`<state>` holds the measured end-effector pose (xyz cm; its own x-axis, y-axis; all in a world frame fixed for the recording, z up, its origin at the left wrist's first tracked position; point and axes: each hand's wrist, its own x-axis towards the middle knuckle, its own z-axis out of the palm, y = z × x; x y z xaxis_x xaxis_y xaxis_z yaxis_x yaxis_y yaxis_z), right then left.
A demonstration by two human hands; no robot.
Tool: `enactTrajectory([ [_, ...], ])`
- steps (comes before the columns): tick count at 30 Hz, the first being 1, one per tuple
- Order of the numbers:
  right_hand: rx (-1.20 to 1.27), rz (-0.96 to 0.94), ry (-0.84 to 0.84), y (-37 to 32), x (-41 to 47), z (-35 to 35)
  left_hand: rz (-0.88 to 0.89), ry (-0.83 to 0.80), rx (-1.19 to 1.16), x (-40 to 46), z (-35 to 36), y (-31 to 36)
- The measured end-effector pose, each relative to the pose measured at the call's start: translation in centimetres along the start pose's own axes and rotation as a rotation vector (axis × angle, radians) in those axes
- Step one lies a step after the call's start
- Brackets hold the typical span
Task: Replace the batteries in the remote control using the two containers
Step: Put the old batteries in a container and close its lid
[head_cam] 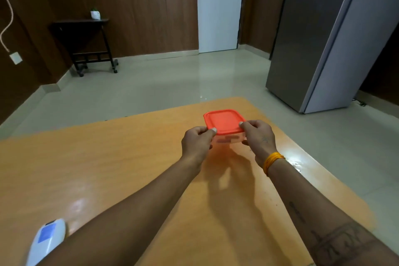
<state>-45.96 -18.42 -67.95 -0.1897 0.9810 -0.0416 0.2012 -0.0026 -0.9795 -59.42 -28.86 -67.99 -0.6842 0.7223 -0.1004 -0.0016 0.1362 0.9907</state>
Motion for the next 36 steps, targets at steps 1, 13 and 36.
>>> enactTrajectory([
  [1,-0.003,-0.013,0.002,0.1,1.4,-0.2,0.033,0.006,0.015,0.9,1.0,-0.2],
  [13,-0.056,-0.066,0.122,3.0,17.6,-0.8,0.183,0.016,0.220,13.6,11.3,-1.9],
  [36,-0.101,-0.166,0.271,2.3,12.6,-1.9,0.302,0.049,0.232,10.8,8.5,0.1],
])
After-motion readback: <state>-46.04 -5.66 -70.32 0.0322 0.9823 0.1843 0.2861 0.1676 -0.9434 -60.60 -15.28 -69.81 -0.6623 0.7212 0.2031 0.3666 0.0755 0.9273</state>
